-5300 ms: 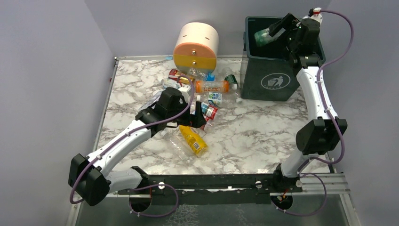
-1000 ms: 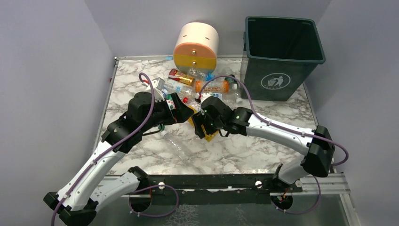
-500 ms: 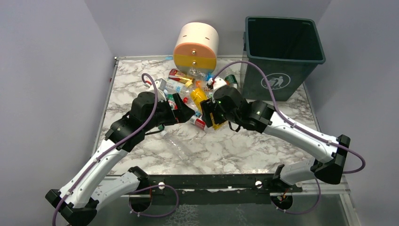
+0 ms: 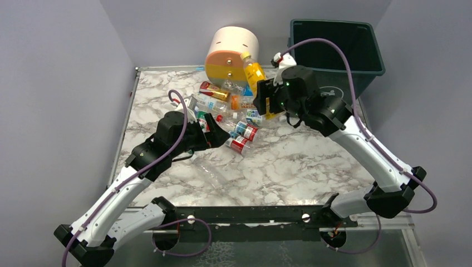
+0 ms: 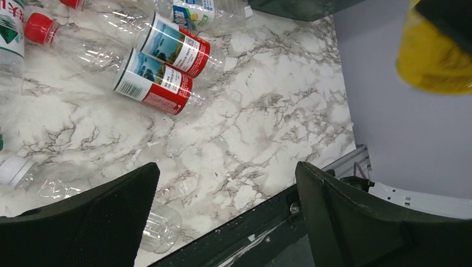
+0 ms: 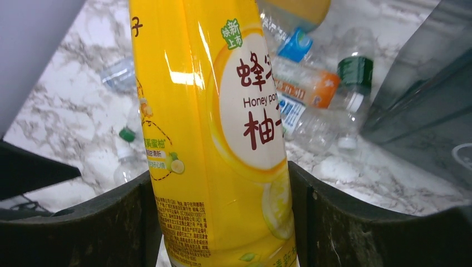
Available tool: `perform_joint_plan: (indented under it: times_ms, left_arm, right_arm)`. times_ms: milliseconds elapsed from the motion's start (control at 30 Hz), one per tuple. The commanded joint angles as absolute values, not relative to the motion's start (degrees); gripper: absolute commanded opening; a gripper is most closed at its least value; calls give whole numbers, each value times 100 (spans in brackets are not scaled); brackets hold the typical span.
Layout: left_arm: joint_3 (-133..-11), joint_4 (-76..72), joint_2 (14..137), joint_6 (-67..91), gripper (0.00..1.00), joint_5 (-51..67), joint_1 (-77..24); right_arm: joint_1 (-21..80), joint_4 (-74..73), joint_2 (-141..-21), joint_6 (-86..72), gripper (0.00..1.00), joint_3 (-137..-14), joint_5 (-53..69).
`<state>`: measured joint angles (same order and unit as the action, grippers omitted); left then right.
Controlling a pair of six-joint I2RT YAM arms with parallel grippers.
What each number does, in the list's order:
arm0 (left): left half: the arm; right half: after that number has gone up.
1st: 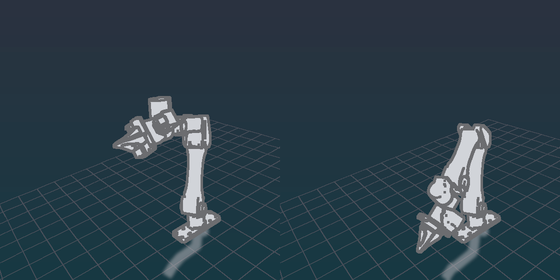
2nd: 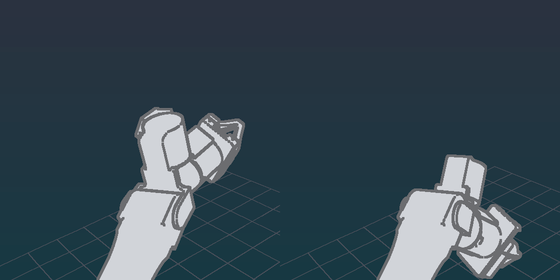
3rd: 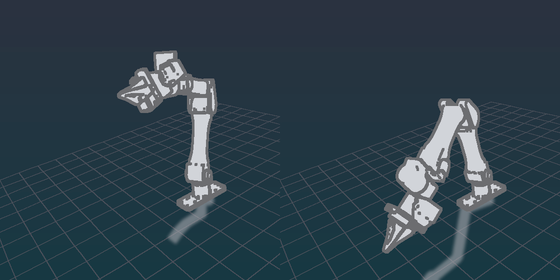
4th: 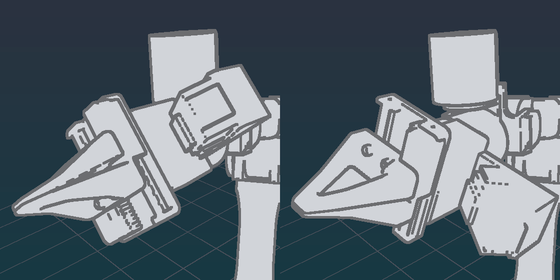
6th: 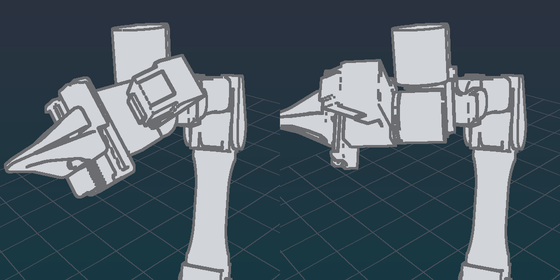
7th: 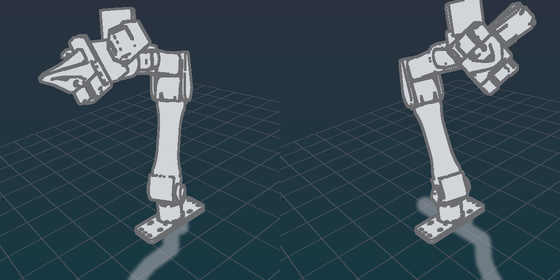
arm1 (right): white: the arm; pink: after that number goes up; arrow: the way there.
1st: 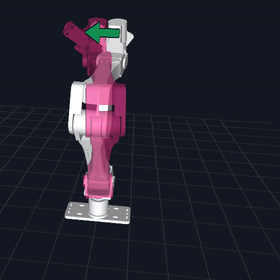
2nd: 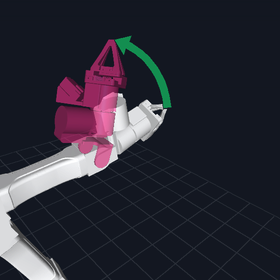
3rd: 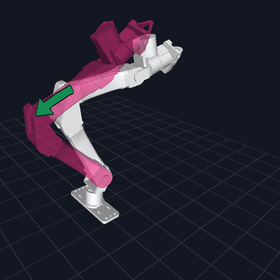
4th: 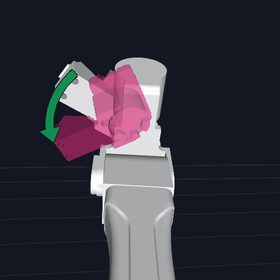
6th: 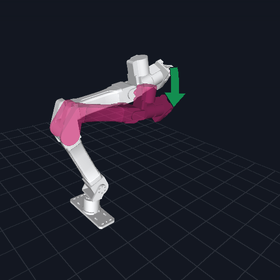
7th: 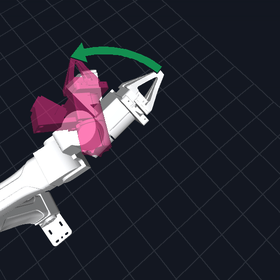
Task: Put the plastic bottles in the bin
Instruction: Pick up the plastic bottle at the center of the board, then place the plastic bottle in the trash bin.
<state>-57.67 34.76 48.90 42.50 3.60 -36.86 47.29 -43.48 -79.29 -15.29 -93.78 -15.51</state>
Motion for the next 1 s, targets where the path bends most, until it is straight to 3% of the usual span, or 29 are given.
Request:
perform_joint_plan:
  times_ms: [0, 500, 967]
  left_arm:
    - [-5672, 3309, 4808, 4306, 99, 496, -3674]
    - [-5564, 3263, 4806, 4350, 99, 586, -3674]
    - [-5585, 3243, 4836, 4359, 99, 625, -3674]
  right_arm:
    - [4364, -4419, -8163, -1172, 73, -10018, -1272]
    - [2378, -4345, -9211, -1055, 73, -11835, -248]
    - [545, -3847, -9661, -1809, 73, -12113, 1275]
